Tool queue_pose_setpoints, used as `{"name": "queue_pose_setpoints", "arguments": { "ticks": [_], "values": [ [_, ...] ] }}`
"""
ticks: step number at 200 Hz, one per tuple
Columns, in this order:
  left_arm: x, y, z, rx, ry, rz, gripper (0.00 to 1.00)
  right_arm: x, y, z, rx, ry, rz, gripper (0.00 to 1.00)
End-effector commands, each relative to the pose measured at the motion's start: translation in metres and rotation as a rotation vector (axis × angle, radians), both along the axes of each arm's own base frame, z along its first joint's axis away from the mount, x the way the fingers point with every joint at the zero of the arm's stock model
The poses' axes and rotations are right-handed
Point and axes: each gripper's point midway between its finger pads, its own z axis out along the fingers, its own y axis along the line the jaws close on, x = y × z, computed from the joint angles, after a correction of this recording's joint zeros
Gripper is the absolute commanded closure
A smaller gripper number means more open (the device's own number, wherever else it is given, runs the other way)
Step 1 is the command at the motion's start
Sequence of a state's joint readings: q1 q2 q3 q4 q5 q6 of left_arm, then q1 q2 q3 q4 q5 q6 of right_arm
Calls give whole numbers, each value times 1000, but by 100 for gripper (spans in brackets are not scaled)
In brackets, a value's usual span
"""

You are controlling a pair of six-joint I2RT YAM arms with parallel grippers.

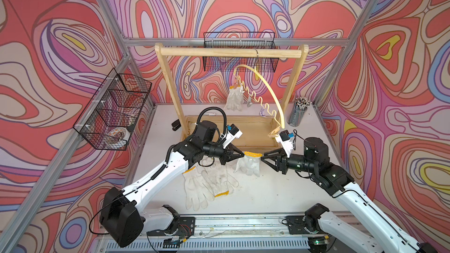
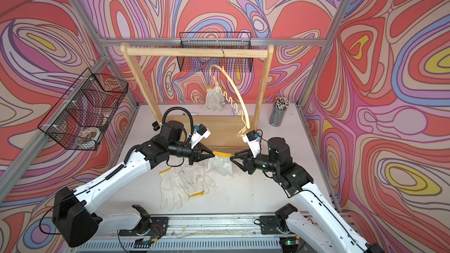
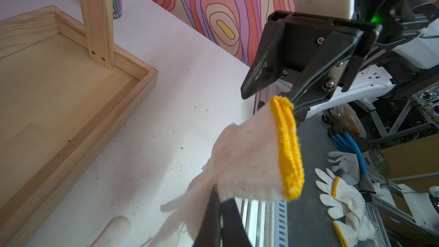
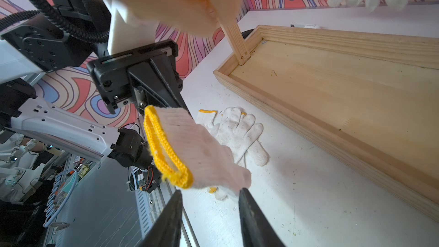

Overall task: Clip the gloves onto a hanger to dry
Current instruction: Pick up the glove from the center of the board.

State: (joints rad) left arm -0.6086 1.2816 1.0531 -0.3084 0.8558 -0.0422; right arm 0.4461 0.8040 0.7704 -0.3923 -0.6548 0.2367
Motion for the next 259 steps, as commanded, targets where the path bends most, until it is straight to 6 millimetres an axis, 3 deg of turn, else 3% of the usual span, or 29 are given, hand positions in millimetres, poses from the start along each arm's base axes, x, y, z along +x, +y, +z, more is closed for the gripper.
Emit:
{"name": "queue_pose_setpoints", "arguments": {
  "ticks": [1, 41, 105, 196, 259],
  "values": [
    [1, -5, 17, -44, -14, -29, 100, 1, 5, 11, 15, -37, 38, 59],
    [4, -10, 20, -58, 1, -38, 100, 2, 9, 15, 24, -51, 58, 60],
    [6, -13, 3, -38, 59, -43, 100, 1, 9, 21, 36, -73, 63, 64],
    [11, -25, 12, -110, 79, -74, 100, 3, 8, 20, 36, -84, 56, 67],
    [6, -25, 18, -132, 97, -96, 100, 6, 5, 20, 26, -97, 30, 75]
  ]
}}
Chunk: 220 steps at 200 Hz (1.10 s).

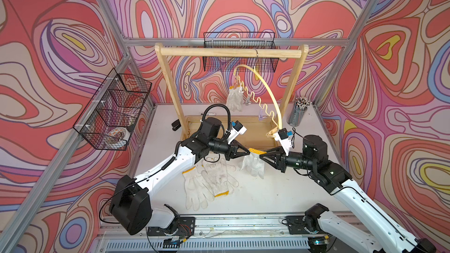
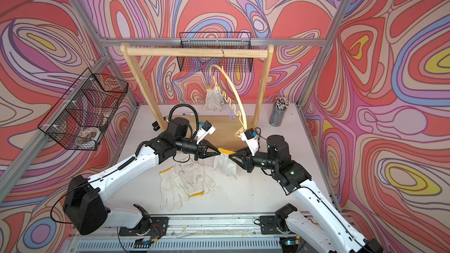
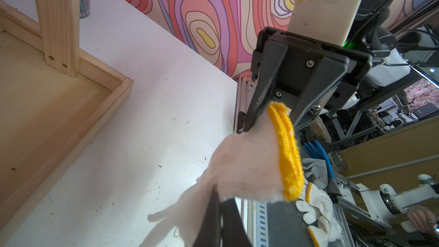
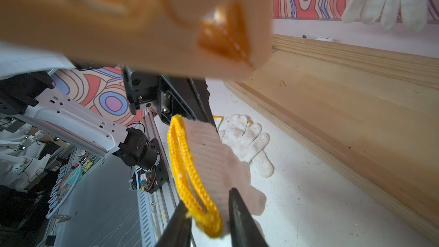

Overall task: Clip the gloves onto a hanger to dry
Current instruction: Pick up the glove from the center of the board.

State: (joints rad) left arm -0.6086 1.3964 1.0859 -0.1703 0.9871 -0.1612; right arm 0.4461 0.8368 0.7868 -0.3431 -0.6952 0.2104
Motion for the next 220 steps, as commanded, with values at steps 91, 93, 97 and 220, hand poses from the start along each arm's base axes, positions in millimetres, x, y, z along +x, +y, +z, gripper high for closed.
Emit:
{"name": "queue_pose_setpoints", "arguments": {
  "ticks": [91, 93, 97, 220],
  "values": [
    [-3, 0, -2, -19, 13, -16, 100, 5, -4, 18, 27, -76, -36, 100],
    [-3, 0, -2, -19, 14, -16, 100, 5, -4, 17, 27, -76, -38, 100],
    [-2, 0, -3, -19, 11, -14, 100, 5, -4, 17, 27, -75, -40, 100],
    [58, 41, -20, 244, -283, 366, 41, 25, -14, -42, -67, 73, -168, 100]
  ]
}}
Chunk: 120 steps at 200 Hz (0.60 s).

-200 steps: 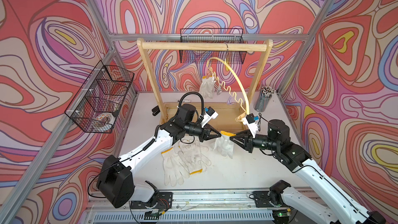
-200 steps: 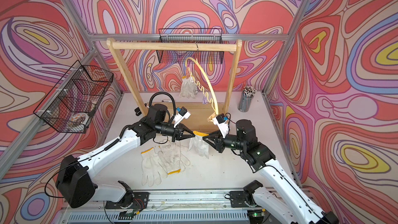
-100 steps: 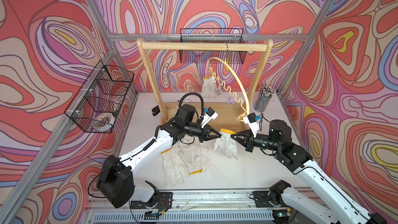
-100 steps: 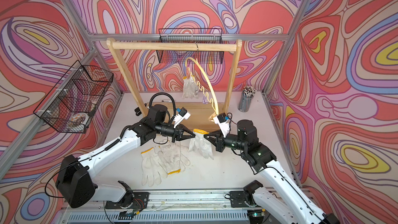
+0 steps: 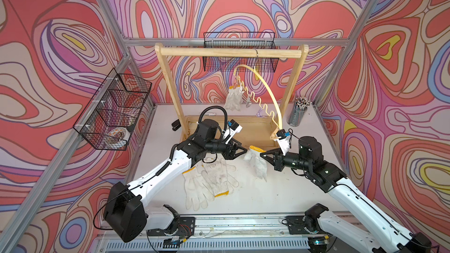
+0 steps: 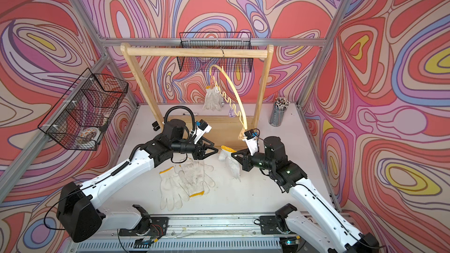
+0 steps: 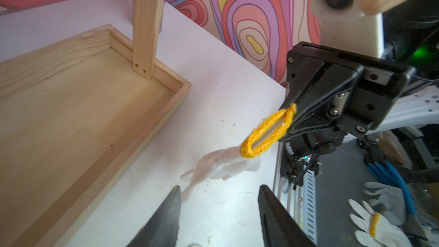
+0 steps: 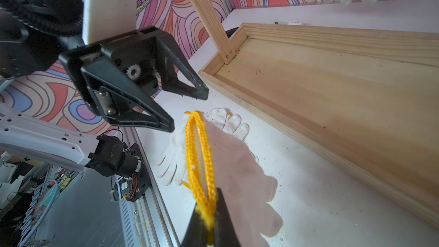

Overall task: Clip the gloves onto a hanger to dry
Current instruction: Pick up the glove from the center of the board.

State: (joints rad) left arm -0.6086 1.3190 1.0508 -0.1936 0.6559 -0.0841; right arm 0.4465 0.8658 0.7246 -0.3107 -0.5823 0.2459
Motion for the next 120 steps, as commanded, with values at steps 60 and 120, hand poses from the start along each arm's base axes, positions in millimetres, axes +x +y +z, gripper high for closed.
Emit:
{"name": "queue_pose_setpoints", "arguments": {
  "ticks": [60, 120],
  "values": [
    [76, 21, 24, 119, -285, 289, 19, 47, -7, -30, -115, 57, -157, 100],
    [142, 29, 53, 163, -456, 440, 21, 58, 6, -43, -2, 95, -167, 100]
  ]
}}
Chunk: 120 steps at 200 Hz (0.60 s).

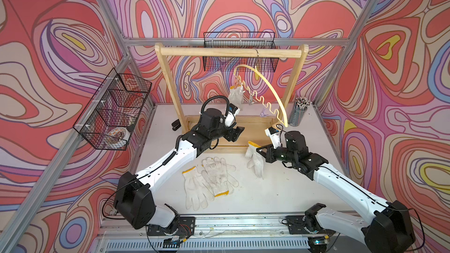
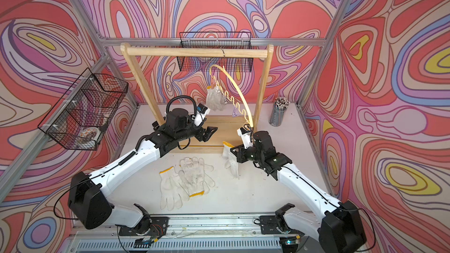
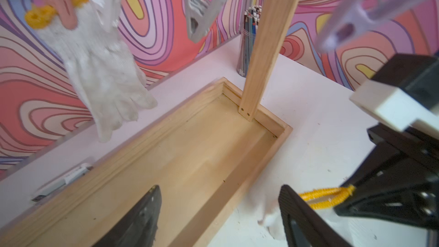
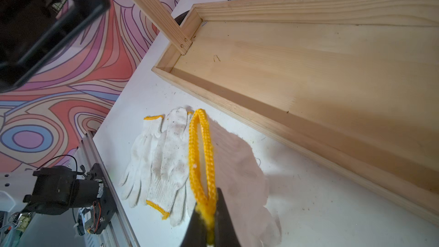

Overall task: Clip the gloves onto a hanger to dry
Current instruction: Pick up the glove from the center of the board.

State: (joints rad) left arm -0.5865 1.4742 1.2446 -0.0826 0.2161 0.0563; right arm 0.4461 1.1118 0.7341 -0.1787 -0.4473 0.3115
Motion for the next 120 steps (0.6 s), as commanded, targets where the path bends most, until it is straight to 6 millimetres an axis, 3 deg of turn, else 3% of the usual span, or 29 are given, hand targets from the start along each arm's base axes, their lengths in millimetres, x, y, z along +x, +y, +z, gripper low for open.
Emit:
{"name": "queue_pose_setpoints", "arguments": {
  "ticks": [1, 43, 82, 120],
  "values": [
    [29, 11, 20, 18, -116, 83, 21, 3, 1, 6, 68, -25, -25, 100],
    [47, 19, 22, 8, -121, 124, 22, -5, -5, -12, 57, 15, -47, 100],
    [49, 20, 12, 14, -115, 130, 22, -15, -8, 17, 87, -92, -24, 100],
    [50, 15, 8, 9, -99, 111, 22, -12, -10, 37, 77, -139, -28, 100]
  ]
}}
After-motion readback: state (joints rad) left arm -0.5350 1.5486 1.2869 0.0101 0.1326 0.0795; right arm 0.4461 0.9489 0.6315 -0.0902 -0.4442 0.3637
